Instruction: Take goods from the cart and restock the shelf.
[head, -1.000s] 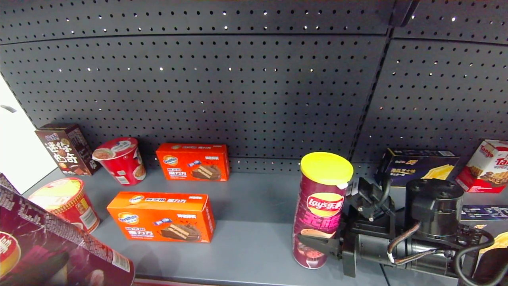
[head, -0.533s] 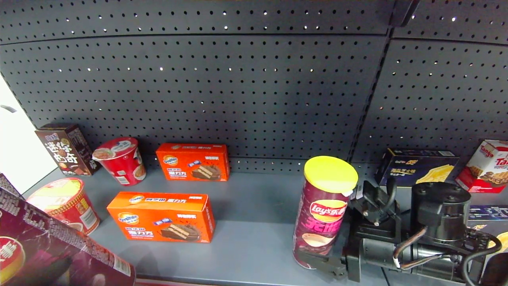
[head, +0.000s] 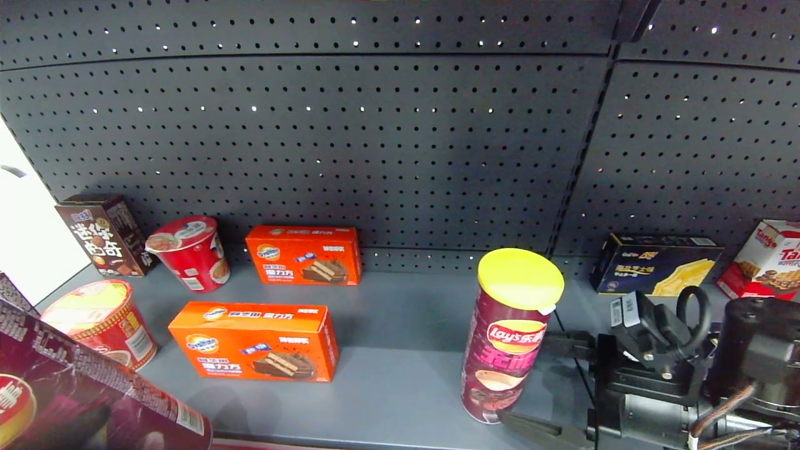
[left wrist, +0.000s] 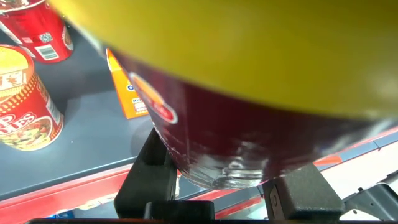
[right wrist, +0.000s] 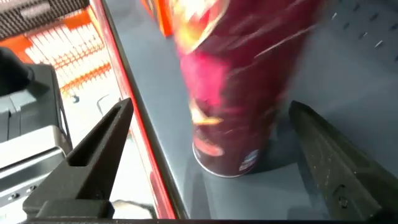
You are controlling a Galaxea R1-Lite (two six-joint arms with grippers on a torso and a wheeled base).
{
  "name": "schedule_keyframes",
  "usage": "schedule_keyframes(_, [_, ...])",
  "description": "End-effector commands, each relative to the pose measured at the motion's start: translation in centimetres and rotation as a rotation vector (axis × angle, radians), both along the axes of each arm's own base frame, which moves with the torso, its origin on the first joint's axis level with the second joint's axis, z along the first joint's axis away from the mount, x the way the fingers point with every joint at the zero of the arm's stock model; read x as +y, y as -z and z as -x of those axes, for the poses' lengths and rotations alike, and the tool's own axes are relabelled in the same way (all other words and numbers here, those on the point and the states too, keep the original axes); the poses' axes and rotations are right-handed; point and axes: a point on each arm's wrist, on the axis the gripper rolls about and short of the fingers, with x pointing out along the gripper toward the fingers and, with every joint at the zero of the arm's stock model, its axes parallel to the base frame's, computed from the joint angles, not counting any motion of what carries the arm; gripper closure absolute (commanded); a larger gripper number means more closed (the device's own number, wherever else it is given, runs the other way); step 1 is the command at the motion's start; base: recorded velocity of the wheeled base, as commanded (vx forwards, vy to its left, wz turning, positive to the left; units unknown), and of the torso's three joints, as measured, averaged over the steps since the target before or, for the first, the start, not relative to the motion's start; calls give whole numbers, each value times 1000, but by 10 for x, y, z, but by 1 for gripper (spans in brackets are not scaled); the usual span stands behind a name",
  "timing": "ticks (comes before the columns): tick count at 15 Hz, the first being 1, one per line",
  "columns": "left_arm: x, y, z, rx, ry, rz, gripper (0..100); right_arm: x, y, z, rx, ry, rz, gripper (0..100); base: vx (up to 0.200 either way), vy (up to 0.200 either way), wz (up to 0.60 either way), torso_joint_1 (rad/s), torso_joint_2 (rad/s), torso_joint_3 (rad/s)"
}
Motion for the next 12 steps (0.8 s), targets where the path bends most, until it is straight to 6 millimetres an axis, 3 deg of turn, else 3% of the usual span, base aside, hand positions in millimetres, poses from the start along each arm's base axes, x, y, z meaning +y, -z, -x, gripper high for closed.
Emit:
schedule_keyframes(1, [0, -1, 1, -6, 1, 1, 100, -9, -14, 13, -56, -2, -40, 0, 0, 0, 0, 0, 0, 0])
schedule_keyframes(7, [-1, -50, -7, -134, 11, 9, 100, -56, -52, 74, -101, 113, -52, 0, 0, 0, 0, 0, 0, 0])
schedule_keyframes(9, [-9, -61, -24, -128, 83, -22, 100, -66, -62, 86, -122, 177, -58, 0, 0, 0, 0, 0, 0, 0])
schedule_keyframes(12, [-34, -78, -67, -85, 224, -63, 100, -80, -68, 103, -180, 274, -104, 0, 0, 0, 0, 0, 0, 0])
